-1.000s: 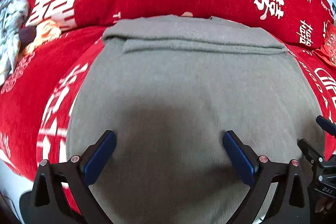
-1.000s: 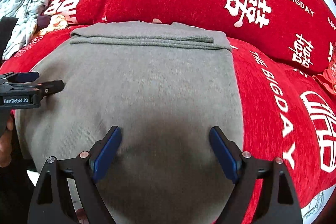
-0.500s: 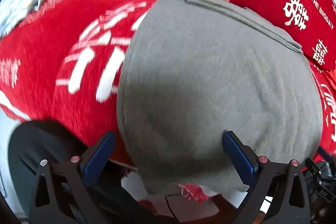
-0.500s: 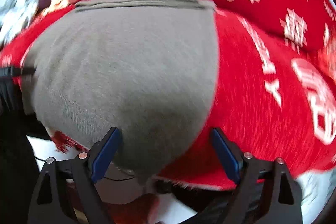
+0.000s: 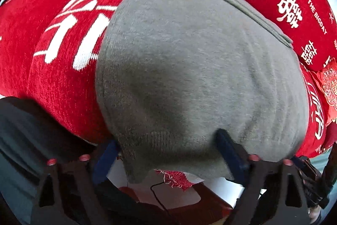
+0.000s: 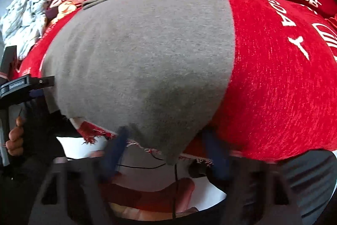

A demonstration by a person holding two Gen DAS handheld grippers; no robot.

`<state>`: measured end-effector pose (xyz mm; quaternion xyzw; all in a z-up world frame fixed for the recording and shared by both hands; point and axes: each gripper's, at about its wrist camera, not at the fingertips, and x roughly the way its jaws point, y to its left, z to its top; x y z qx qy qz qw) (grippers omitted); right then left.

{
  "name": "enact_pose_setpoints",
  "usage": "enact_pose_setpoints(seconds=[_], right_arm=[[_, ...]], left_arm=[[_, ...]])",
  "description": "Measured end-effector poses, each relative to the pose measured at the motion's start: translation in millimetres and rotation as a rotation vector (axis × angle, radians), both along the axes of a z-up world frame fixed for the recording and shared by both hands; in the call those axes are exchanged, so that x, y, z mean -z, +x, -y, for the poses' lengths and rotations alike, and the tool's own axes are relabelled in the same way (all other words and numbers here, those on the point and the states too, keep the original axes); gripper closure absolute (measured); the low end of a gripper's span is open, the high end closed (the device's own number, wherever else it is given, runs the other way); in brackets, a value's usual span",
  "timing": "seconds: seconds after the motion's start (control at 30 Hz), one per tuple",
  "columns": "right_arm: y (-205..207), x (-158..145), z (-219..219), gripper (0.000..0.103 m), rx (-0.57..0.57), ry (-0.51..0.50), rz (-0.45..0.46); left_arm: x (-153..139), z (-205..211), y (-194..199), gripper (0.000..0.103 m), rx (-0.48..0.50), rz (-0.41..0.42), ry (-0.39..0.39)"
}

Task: Fold small clothes
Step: 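Grasp the sweater hem with both grippers and fold it toward the collar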

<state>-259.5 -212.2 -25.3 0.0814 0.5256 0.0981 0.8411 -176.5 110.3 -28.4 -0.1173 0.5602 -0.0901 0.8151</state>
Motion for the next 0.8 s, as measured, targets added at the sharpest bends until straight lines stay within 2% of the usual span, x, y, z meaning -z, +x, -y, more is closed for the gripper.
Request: enact_pose_setpoints(seconds=[0.03, 0.07, 0.1, 0.13, 0.27, 0.37, 0.53, 0.67, 0.8], right_arm=[[1, 2, 2, 0.094, -0.002, 0.025, -0.011], [1, 4, 5, 0.094, 0.003, 0.050, -0.016], [1, 4, 7, 0.094, 0.005, 0.067, -0.013], [-1, 1, 10, 0.095, -0.002, 0.088, 0.002], [-2, -32, 13, 0.096, -0.052, 0.160, 0.115], [6, -60, 17, 0.096, -0.061, 0.175, 0.200], [41, -96, 33, 0.096, -0.007, 0.218, 0.335], [83, -91, 45, 0.096, 0.087, 0.256, 0.329], [109, -65, 43, 0.096, 0.118, 0.232, 0.257]], left_arm=[[-3, 0, -3, 0.038, 0.008, 0.011, 0.000], [-7, 0, -6, 0.047, 0.020, 0.025, 0.001], [-11, 1, -9, 0.070, 0.032, 0.034, 0.001], [-15, 1, -11, 0.086, 0.046, 0.042, -0.005], [-39, -9, -16, 0.087, 0.065, 0.095, -0.029], [-66, -12, -7, 0.091, 0.073, 0.174, -0.053], [-98, -8, 47, 0.091, 0.060, 0.250, -0.065], [-90, -14, 88, 0.091, 0.042, 0.208, -0.089], [-63, -23, 106, 0.090, 0.013, 0.087, -0.157]])
